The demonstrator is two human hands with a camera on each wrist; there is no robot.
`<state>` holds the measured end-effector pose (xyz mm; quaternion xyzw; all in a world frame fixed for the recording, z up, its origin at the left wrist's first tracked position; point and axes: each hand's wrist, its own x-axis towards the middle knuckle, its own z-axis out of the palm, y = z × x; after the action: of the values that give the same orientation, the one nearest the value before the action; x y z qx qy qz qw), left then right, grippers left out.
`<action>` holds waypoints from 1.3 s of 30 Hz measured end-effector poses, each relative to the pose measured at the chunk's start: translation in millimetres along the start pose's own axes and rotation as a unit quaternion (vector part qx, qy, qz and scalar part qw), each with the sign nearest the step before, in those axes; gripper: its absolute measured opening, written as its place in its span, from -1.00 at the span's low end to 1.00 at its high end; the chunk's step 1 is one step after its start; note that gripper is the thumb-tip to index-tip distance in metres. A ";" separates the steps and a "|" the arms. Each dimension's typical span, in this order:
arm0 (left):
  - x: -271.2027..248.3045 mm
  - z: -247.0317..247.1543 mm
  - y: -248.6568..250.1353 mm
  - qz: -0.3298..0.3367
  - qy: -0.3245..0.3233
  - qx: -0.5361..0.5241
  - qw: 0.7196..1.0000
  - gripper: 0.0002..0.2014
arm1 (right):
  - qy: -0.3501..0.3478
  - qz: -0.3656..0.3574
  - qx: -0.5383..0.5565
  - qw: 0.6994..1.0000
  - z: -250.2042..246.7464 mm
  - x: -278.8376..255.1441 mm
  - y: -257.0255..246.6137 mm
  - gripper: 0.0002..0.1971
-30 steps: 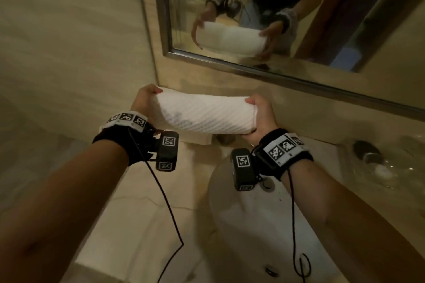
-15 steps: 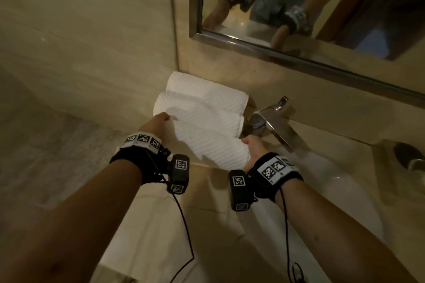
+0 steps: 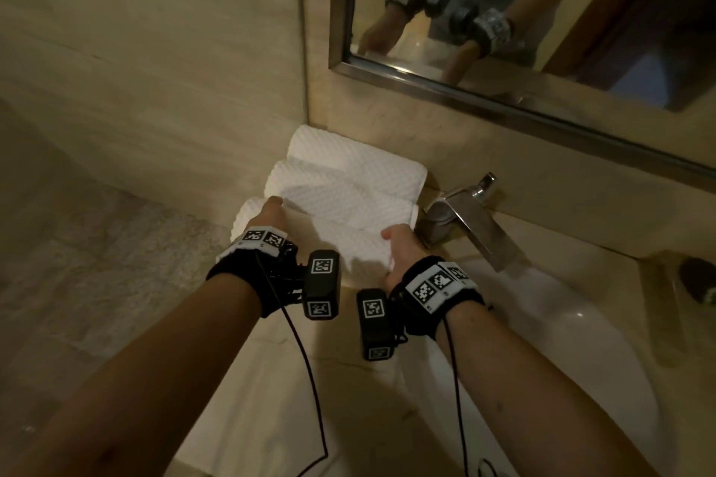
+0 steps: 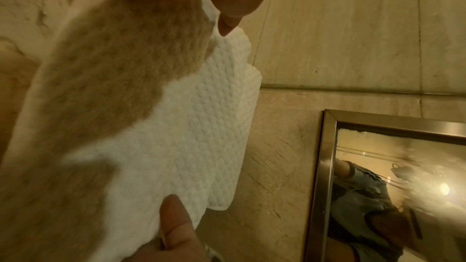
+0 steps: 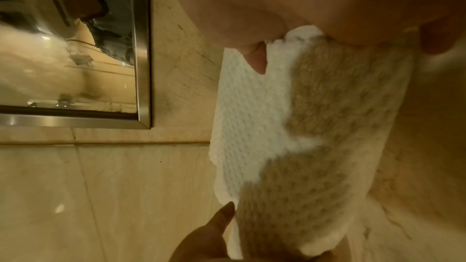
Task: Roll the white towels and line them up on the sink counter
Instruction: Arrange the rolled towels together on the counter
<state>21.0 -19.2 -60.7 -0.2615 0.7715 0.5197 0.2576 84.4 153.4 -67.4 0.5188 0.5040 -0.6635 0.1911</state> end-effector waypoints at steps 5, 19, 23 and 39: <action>19.0 6.3 3.6 0.008 -0.020 0.078 0.997 -0.49 | 0.008 -0.028 0.058 0.998 -13.4 55.7 -5.0 -0.11; 12.3 6.5 54.2 0.119 -0.022 0.301 0.946 -0.16 | 0.025 -0.085 0.011 0.996 -10.4 -18.7 -58.7 -0.22; -17.0 3.9 102.0 0.187 0.034 0.240 0.952 -0.50 | 0.066 -0.143 0.011 0.987 -3.2 -9.1 -84.7 -0.23; 26.5 42.2 86.9 0.237 -0.016 0.259 0.936 -0.75 | 0.071 -0.180 0.064 0.979 -13.6 53.0 -86.7 -0.20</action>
<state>-51.4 44.8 -34.3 0.0133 0.9149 0.3517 0.1975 3.3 215.9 -72.7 0.4766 0.5579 -0.6794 -0.0019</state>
